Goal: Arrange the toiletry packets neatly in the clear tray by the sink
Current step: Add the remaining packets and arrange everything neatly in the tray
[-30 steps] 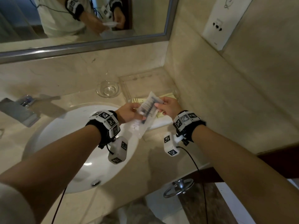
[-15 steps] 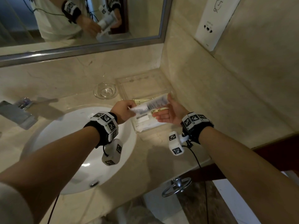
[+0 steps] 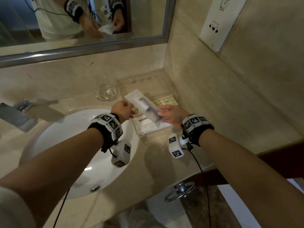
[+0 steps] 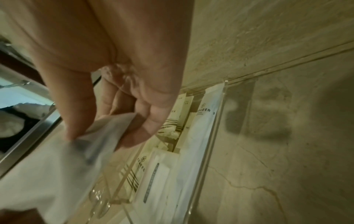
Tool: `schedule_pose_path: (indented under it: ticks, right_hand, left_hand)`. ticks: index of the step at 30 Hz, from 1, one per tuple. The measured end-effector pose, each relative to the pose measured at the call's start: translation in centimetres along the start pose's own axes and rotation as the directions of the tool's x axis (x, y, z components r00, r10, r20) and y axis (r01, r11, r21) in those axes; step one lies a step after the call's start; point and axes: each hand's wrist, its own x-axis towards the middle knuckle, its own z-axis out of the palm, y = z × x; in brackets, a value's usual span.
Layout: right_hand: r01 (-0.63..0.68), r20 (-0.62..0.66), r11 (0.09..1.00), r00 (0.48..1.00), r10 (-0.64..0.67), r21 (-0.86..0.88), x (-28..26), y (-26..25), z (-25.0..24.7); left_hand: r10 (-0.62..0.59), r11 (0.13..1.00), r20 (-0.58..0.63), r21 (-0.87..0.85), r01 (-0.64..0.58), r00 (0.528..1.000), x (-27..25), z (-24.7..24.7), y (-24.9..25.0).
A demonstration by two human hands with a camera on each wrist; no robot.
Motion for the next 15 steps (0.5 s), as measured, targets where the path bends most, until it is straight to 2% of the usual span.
schedule_pose_path:
  ticks: [3,5,7,11,13,15]
  right_hand:
    - [0.040,0.000,0.990,0.999,-0.041,-0.132,-0.1,0.0,0.7]
    - [0.061,-0.015,0.985,0.998,-0.064,-0.164,0.1,0.2,1.0]
    - [0.056,-0.042,0.985,0.997,-0.064,-0.163,0.5,0.3,1.0]
    - [0.011,0.002,0.983,1.000,-0.010,-0.181,0.6,0.3,0.6]
    - [-0.017,0.033,0.982,0.999,0.024,-0.190,0.5,0.3,0.3]
    - [-0.038,0.031,0.981,0.999,0.044,-0.191,0.6,0.3,0.0]
  left_hand:
    - [-0.023,0.961,0.143,-0.269,0.061,0.990,-0.5,0.7,0.5]
    - [-0.019,0.926,0.137,-0.372,0.069,0.990,-0.7,0.9,0.9]
    - [-0.022,0.890,0.070,-0.452,0.051,0.997,-0.6,1.0,1.2]
    - [0.003,0.898,-0.072,-0.440,-0.035,0.997,0.0,0.8,1.0]
    - [0.022,0.902,-0.058,-0.429,-0.044,0.998,0.5,0.5,0.5]
    - [0.065,0.917,0.014,-0.394,-0.055,0.998,0.6,0.2,0.2]
